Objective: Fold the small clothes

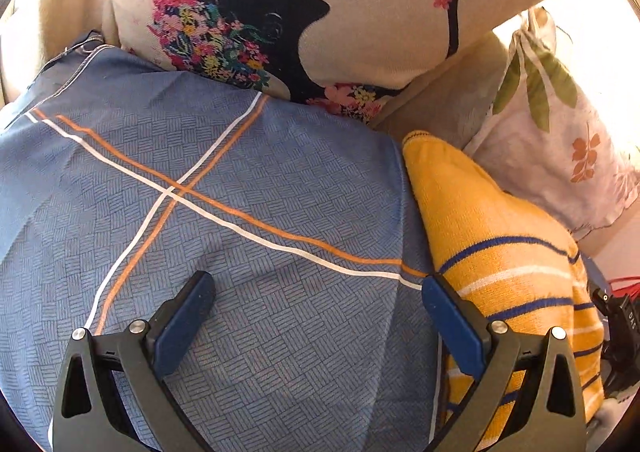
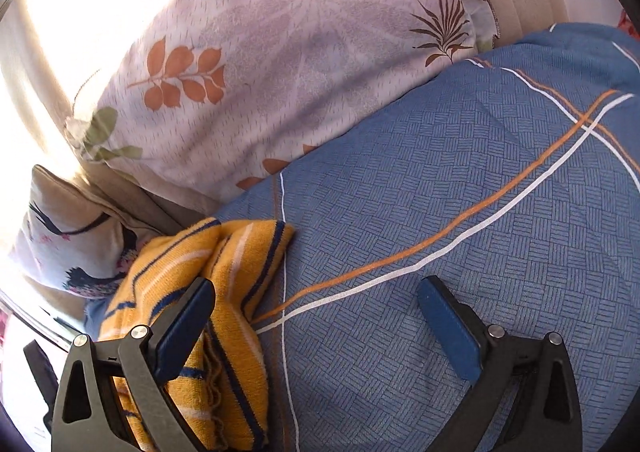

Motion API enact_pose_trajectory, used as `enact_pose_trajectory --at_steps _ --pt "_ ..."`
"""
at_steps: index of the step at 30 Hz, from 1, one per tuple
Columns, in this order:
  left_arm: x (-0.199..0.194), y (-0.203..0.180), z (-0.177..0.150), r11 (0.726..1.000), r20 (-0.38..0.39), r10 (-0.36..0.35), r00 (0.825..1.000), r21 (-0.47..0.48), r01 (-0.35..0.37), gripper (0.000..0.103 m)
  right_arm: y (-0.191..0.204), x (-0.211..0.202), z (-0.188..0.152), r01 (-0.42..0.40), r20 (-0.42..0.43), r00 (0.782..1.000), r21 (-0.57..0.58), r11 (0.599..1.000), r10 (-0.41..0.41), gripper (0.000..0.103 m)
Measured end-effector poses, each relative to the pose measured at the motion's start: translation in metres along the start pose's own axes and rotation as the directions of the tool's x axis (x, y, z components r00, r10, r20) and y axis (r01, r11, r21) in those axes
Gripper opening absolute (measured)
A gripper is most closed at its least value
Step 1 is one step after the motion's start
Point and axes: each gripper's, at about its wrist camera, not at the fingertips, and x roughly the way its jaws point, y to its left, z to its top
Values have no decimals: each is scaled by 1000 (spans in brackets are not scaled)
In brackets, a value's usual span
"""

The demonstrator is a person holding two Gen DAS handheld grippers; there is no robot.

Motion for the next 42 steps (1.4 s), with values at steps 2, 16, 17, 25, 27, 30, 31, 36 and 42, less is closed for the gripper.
enact_pose_trajectory --at_steps 2,16,17,25,27,30,31,36,42 --pt "-5 3 -1 1000 22 2 1000 -18 -2 103 -5 -3 0 -38 11 999 20 999 38 103" --pt "-116 -18 -12 1000 221 16 975 -29 -10 103 35 -51 -10 13 54 999 -152 988 -5 101" --pt "-138 -22 -15 999 260 35 965 -2 -35 103 44 -68 -17 -13 74 997 -171 985 26 101" --pt "-250 -45 -58 968 394 185 900 84 -235 103 108 -194 -88 170 351 936 -388 906 -25 103" --pt "-260 -46 -68 971 365 188 912 73 -230 103 101 -214 -102 205 375 925 -343 917 -67 103" --pt "-267 -48 -90 975 361 165 918 81 -207 103 82 -221 -114 258 313 937 -331 907 -153 103" --pt "-266 -49 -97 974 357 165 919 86 -208 103 76 -219 -118 271 276 945 -354 895 -176 103" --pt "-255 -62 -125 956 316 195 929 148 -252 103 54 -246 -147 325 334 918 -329 886 -213 103" --pt "-243 -76 -141 948 264 184 947 206 -242 103 46 -224 -136 147 142 984 -276 950 -111 103"
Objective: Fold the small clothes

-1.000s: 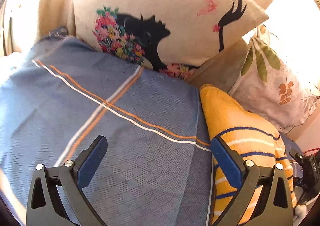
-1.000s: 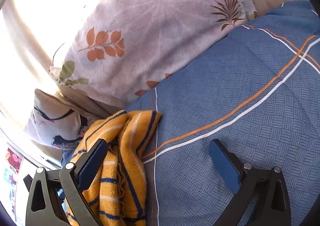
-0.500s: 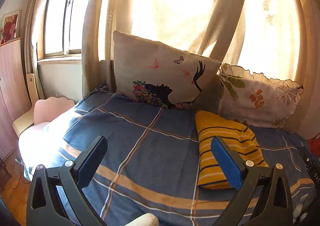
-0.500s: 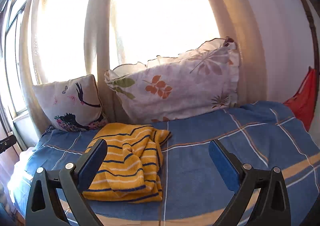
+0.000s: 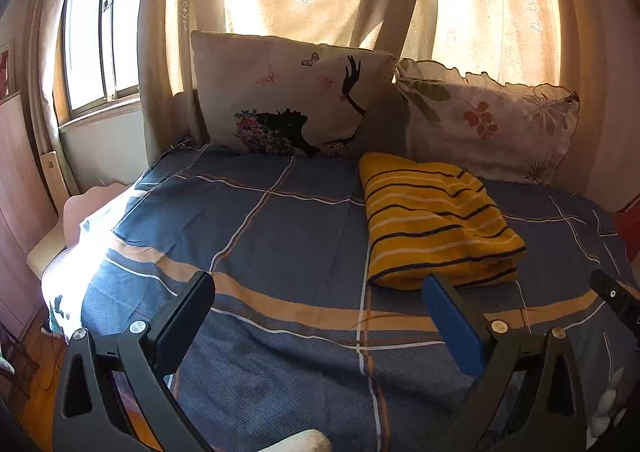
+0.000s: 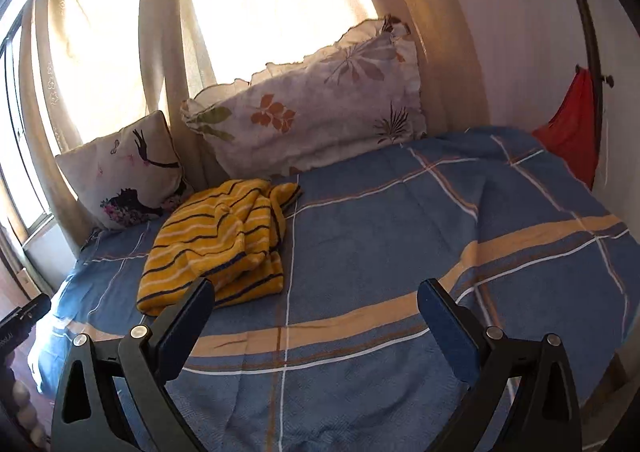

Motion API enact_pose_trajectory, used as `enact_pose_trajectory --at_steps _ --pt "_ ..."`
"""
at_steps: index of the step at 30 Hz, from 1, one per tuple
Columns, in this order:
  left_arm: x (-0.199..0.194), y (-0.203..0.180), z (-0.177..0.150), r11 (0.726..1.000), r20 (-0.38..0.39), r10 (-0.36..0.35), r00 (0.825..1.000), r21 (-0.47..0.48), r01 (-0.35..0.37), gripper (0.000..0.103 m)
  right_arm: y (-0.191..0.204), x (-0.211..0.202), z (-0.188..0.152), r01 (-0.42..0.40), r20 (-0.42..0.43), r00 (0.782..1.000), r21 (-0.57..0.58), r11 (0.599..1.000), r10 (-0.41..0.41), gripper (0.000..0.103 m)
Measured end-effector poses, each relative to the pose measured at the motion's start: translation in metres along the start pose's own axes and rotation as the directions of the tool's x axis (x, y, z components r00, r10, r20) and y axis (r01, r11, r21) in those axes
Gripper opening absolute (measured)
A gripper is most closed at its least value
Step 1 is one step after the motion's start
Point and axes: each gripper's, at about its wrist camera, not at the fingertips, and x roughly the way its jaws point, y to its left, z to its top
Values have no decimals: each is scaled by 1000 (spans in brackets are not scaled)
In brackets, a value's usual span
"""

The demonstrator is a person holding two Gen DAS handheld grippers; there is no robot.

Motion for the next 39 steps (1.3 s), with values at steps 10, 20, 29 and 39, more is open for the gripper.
enact_pose_trajectory --at_steps 10,20,29,39 --pt "19 -4 -9 1000 -83 11 997 4 -11 103 49 39 -5 -14 -93 996 -146 989 0 103" --pt "62 -12 -10 999 -190 -32 981 -13 30 103 61 82 -8 -4 -168 985 -165 986 -24 103" --pt "84 -1 -18 995 -271 -78 959 -73 61 103 88 92 -13 26 -183 980 -269 963 -78 103" --pt "94 9 -20 993 -302 -91 949 -95 65 103 97 103 -20 25 -214 972 -304 952 -93 103"
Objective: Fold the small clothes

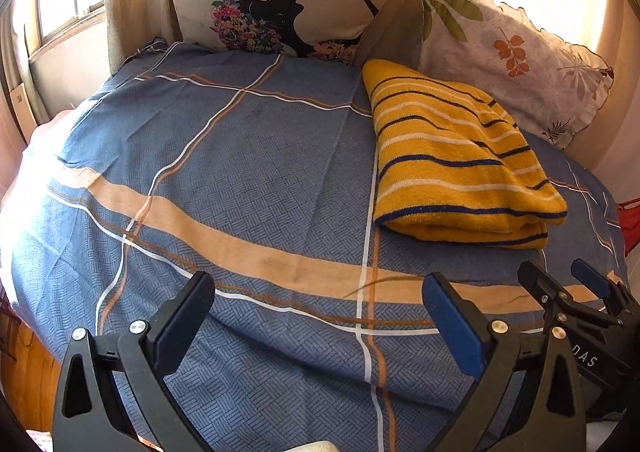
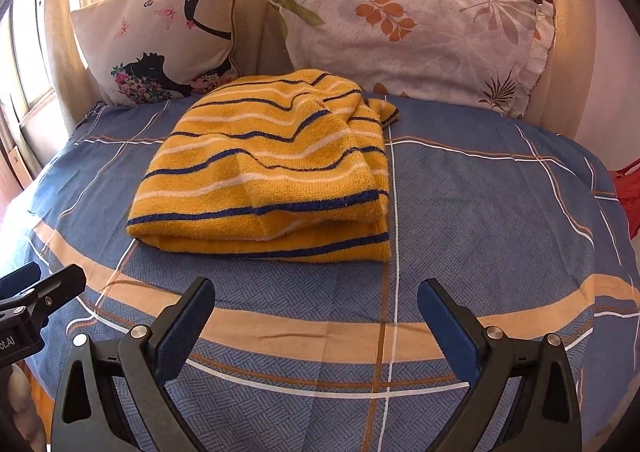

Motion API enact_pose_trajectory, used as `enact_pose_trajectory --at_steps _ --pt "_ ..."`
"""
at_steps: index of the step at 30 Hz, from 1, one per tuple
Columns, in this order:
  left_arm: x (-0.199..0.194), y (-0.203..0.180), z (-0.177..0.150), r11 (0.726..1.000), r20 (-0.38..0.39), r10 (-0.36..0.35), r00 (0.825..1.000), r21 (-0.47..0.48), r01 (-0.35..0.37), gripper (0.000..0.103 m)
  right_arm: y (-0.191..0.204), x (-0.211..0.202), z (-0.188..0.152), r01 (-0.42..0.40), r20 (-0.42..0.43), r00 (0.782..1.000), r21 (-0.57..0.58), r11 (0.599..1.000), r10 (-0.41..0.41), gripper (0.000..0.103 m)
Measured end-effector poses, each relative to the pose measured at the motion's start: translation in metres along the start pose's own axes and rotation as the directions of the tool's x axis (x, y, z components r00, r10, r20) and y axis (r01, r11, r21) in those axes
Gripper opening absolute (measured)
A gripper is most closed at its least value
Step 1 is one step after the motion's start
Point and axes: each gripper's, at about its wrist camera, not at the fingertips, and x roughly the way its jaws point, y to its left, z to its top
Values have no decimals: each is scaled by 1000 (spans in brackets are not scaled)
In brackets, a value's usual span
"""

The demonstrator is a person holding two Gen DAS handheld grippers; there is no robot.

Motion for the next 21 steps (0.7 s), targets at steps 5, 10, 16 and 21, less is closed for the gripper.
enact_pose_trajectory --at_steps 5,10,16,21 --pt "5 -1 -1 1000 -15 0 1000 15 0 103 -4 3 -2 -1 -4 1000 30 1000 1 103" --pt "9 -1 -2 1000 -25 2 1000 16 -1 103 -4 6 -5 -3 -15 1000 32 999 4 103" --pt "13 -2 -1 1000 -38 1 999 15 0 103 0 7 -5 -1 -14 1000 18 1000 1 103" --pt "17 -6 -2 1000 -53 -4 999 25 6 103 -1 8 -6 -6 -15 1000 26 1000 7 103"
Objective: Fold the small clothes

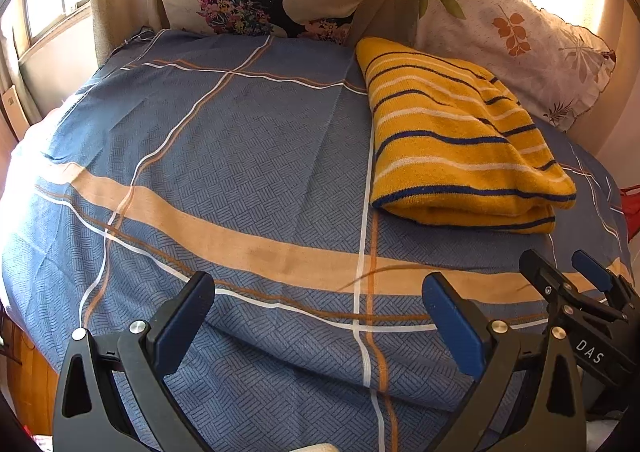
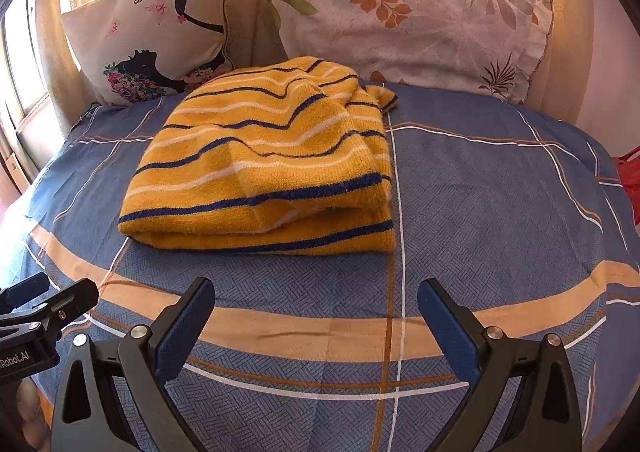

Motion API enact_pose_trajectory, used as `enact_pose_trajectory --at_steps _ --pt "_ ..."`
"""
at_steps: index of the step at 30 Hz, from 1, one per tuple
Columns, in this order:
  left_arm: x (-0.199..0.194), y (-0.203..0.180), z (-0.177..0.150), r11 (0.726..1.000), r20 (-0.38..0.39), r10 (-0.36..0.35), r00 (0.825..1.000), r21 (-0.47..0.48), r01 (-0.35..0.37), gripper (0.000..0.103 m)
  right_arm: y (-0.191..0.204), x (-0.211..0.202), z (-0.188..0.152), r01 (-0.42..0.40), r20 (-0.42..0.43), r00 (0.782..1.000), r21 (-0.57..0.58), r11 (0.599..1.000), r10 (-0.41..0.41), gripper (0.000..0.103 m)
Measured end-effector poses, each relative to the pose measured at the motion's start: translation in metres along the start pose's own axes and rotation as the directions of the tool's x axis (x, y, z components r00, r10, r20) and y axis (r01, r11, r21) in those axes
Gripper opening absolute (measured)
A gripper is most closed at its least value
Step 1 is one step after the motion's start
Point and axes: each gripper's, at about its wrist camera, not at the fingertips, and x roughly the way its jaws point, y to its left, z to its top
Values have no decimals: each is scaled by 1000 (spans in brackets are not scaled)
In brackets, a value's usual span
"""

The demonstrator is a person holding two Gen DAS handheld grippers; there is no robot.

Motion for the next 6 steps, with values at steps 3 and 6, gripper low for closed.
enact_pose_trajectory --at_steps 3,6 --pt "-2 -2 -1 1000 10 1 1000 6 -1 103 0 2 -1 -4 -3 1000 -2 1000 4 103" --pt "-4 -1 1 1000 19 6 1000 3 -6 103 0 3 -1 -11 -6 1000 -4 1000 11 103"
